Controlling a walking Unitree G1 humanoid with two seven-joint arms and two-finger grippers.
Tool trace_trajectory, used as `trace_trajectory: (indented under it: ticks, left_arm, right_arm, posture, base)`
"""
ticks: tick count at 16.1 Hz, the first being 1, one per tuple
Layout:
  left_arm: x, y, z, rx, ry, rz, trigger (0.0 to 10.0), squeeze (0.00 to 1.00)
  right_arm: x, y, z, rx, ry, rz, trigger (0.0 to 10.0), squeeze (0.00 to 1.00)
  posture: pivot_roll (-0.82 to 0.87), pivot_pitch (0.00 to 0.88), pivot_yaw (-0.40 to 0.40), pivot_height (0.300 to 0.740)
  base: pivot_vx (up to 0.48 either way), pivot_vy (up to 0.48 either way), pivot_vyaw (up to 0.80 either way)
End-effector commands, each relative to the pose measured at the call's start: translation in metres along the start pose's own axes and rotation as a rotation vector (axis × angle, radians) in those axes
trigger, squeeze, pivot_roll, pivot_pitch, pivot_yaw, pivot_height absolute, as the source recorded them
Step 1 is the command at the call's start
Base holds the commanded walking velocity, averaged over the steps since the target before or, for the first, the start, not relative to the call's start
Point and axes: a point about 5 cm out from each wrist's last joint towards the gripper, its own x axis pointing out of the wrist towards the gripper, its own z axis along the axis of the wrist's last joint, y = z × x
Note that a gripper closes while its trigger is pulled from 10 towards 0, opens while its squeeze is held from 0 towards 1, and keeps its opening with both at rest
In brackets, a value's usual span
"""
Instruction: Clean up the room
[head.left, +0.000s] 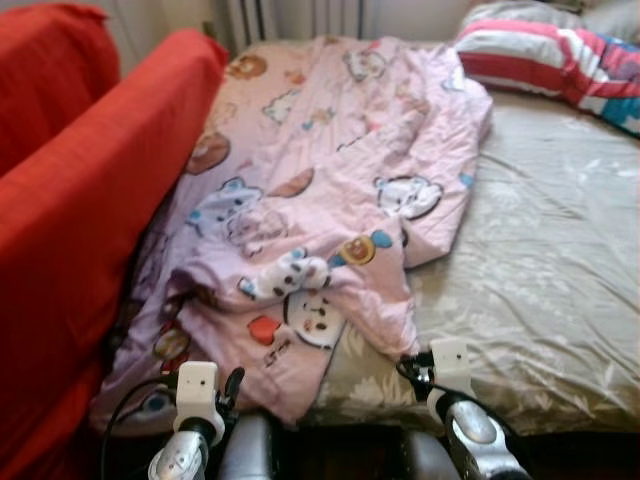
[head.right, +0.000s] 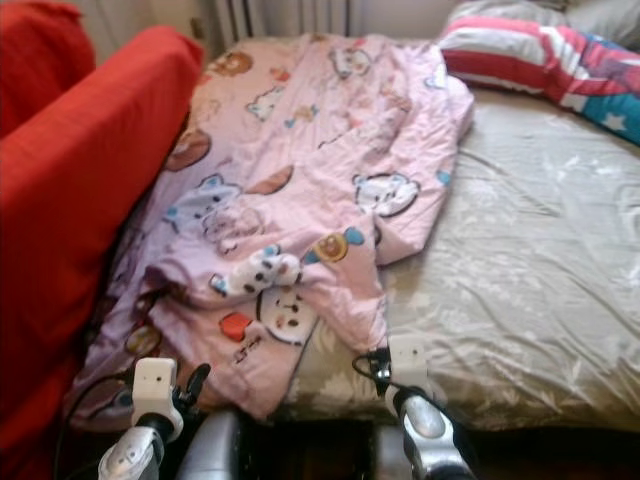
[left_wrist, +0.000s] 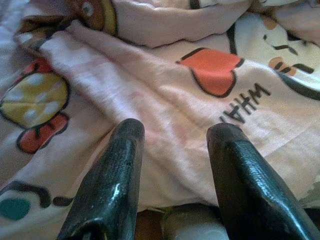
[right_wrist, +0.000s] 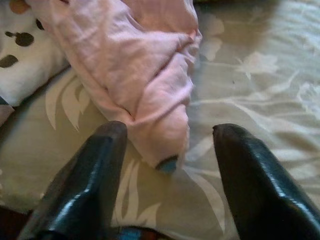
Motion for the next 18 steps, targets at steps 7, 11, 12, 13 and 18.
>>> trace_trajectory:
  ticks: [7, 11, 12, 13, 18]
  left_arm:
    - [-0.013, 0.005, 0.001, 0.005, -0.010, 0.003, 10.0, 0.00]
    - [-0.026, 0.010, 0.001, 0.016, -0.006, 0.009, 10.0, 0.00]
    - [-0.029, 0.010, 0.000, 0.018, -0.001, 0.008, 10.0, 0.00]
    - [-0.033, 0.009, 0.002, 0.018, -0.004, 0.004, 10.0, 0.00]
    - [-0.038, 0.018, 0.019, 0.035, -0.046, 0.040, 10.0, 0.00]
  right_arm:
    - [0.009, 0.003, 0.019, -0.028, -0.017, 0.067, 10.0, 1.00]
    - [0.015, 0.001, 0.029, -0.042, -0.018, 0.031, 10.0, 1.00]
    - [0.015, -0.001, 0.029, -0.032, -0.011, 0.018, 10.0, 0.00]
    - [0.015, -0.003, 0.027, -0.005, 0.003, 0.007, 10.0, 0.00]
    - [0.014, 0.001, 0.021, 0.030, 0.046, -0.007, 10.0, 0.00]
  posture:
    - [0.17, 0.243, 0.025, 0.633]
    - [0.18, 0.264, 0.035, 0.633]
    - [0.19, 0.269, 0.038, 0.633]
    - [0.20, 0.273, 0.043, 0.633]
    - [0.23, 0.327, 0.046, 0.633]
  base:
    - [0.000, 0.000, 0.00]
    - [0.000, 0.000, 0.00]
    - [0.000, 0.000, 0.00]
    - [0.000, 0.000, 0.00]
    - [0.000, 0.000, 0.00]
